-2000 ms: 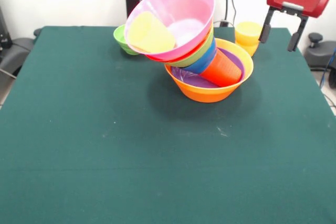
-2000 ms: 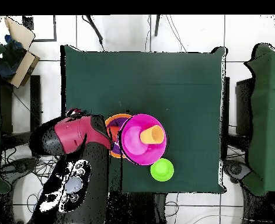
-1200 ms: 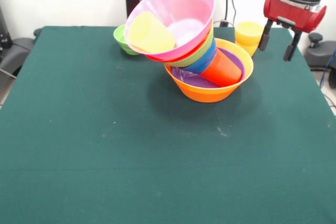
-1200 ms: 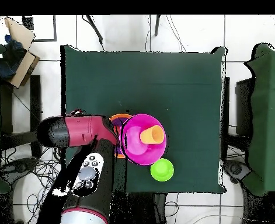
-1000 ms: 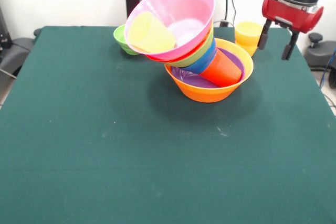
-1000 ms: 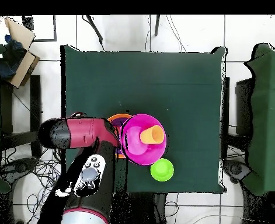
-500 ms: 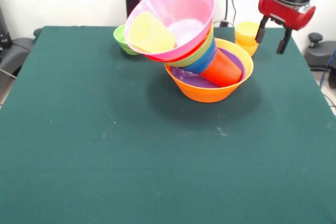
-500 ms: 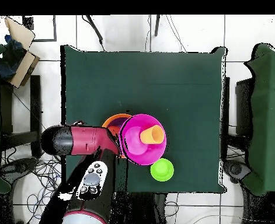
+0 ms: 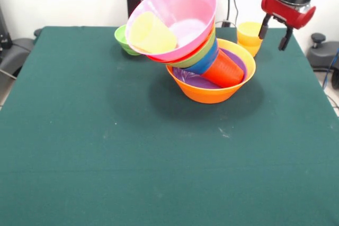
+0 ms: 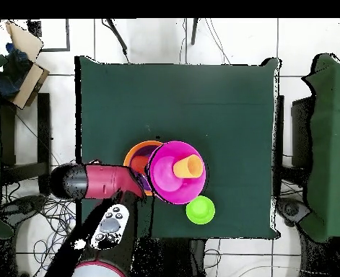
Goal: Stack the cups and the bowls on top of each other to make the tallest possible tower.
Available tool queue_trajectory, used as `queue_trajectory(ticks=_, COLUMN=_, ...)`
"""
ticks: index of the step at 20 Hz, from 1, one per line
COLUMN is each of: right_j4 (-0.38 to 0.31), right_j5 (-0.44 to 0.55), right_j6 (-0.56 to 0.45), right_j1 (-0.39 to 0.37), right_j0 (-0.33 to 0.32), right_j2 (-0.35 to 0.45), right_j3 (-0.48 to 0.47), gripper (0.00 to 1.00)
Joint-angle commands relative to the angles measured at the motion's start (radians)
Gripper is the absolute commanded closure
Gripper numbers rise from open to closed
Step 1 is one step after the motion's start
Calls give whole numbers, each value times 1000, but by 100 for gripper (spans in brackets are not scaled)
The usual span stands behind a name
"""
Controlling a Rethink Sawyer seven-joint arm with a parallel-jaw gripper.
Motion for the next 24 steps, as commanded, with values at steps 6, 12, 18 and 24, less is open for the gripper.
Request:
queue_trajectory(ticks=6, right_j4=47, right_j5=-32, right_j6=195, right_j1=40, right_j0=114, right_j2=52, right_j3=68, gripper=0)
queue_trajectory(ticks=12, right_j4=42, right_j5=-81, right_j6=188, right_j1=40, right_j0=144, right_j2=41, right_j3=123, gripper=0)
queue_trajectory(ticks=18, right_j4=1, right_j5=-53, right_j6=168, right_j1=69, right_j0=178, right_j2=-49, right_j3=91, gripper=0)
queue_trajectory(ticks=24, right_j4=4, right_j5=-60, right_j6=182, right_j1=109, right_j0=221, right_j2=-108, right_j3=62, gripper=0)
